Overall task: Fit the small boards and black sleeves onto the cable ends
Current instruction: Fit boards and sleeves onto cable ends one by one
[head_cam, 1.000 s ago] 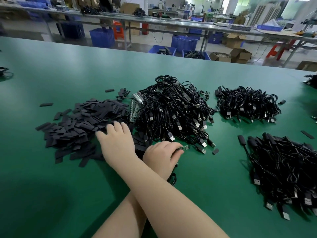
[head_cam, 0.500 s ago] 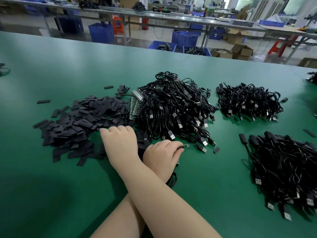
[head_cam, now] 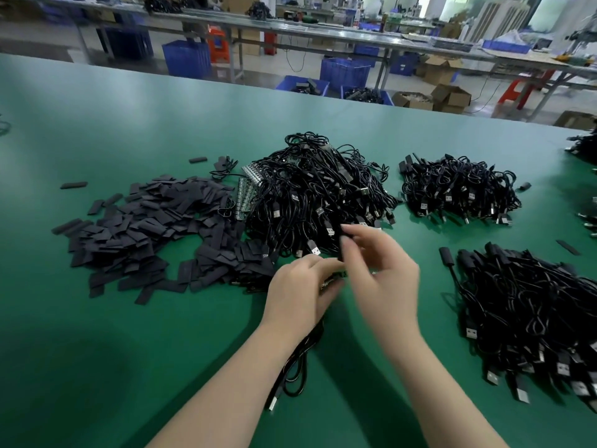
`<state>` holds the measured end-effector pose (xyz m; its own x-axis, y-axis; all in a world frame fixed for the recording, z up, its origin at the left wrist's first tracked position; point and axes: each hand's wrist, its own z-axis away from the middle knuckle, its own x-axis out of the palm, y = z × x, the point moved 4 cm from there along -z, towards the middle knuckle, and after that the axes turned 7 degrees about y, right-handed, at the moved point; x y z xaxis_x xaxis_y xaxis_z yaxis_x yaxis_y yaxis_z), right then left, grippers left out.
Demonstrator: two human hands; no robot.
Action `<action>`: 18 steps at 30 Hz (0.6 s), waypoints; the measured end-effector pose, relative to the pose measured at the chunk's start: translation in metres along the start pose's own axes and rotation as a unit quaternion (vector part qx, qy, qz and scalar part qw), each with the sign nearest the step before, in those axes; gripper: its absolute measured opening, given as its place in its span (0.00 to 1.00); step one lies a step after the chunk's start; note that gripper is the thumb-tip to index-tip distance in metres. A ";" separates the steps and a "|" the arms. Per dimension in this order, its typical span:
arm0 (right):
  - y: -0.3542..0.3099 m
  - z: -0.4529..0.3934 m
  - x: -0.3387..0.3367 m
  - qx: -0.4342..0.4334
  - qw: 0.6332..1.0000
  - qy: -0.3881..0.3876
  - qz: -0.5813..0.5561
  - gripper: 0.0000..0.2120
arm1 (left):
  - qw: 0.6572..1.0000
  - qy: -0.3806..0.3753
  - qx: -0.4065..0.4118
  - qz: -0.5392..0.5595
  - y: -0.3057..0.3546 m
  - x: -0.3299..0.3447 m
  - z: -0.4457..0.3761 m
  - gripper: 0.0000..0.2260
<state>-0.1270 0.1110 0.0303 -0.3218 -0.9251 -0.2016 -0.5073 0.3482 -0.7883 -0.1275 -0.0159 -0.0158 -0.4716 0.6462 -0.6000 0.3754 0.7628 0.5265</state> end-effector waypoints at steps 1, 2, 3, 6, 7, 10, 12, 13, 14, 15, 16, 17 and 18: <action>0.013 0.001 -0.009 0.057 0.998 0.021 -0.012 0.12 | 1.000 0.002 0.000 0.008 0.001 -0.001 0.000 0.10; 0.027 0.003 -0.018 0.105 0.993 0.041 -0.016 0.12 | 1.000 0.002 0.002 0.009 0.002 0.000 0.000 0.10; 0.035 0.006 -0.026 0.143 0.988 0.051 -0.020 0.11 | 1.000 -0.002 0.005 0.009 0.006 -0.001 0.000 0.09; 0.057 0.013 -0.036 0.239 0.968 0.064 -0.049 0.10 | 1.000 0.006 0.009 0.008 0.005 0.000 0.001 0.09; 0.059 0.015 -0.036 0.257 0.962 0.070 -0.066 0.09 | 1.000 0.012 0.012 0.011 0.006 -0.002 0.002 0.08; 0.067 0.017 -0.032 0.282 0.955 0.055 -0.079 0.09 | 1.000 0.008 0.011 0.010 0.009 -0.003 0.004 0.09; 0.066 0.019 -0.027 0.295 0.949 0.035 -0.102 0.09 | 1.000 0.008 0.009 0.013 0.012 -0.004 0.005 0.09; 0.066 0.020 -0.025 0.303 0.945 0.032 -0.117 0.08 | 1.000 0.008 0.008 0.013 0.014 -0.005 0.006 0.09; 0.065 0.020 -0.024 0.305 0.943 0.030 -0.132 0.08 | 1.000 0.006 0.006 0.012 0.015 -0.005 0.007 0.09; 0.064 0.021 -0.023 0.308 0.940 0.026 -0.146 0.07 | 1.000 0.001 0.005 0.011 0.016 -0.005 0.007 0.09; 0.063 0.021 -0.023 0.310 0.937 0.025 -0.159 0.07 | 1.000 -0.007 0.001 0.013 0.016 -0.004 0.007 0.09; 0.063 0.022 -0.022 0.313 0.934 0.023 -0.170 0.07 | 1.000 -0.015 -0.002 0.017 0.017 -0.004 0.007 0.09; 0.062 0.023 -0.022 0.317 0.931 0.019 -0.181 0.07 | 1.000 -0.022 -0.003 0.020 0.017 -0.003 0.007 0.09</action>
<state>-0.1327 0.1495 -0.0278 -0.2555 -0.9542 0.1554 -0.0179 -0.1560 -0.9876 -0.1142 -0.0051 -0.0095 -0.4213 0.6769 -0.6036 0.3880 0.7361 0.5546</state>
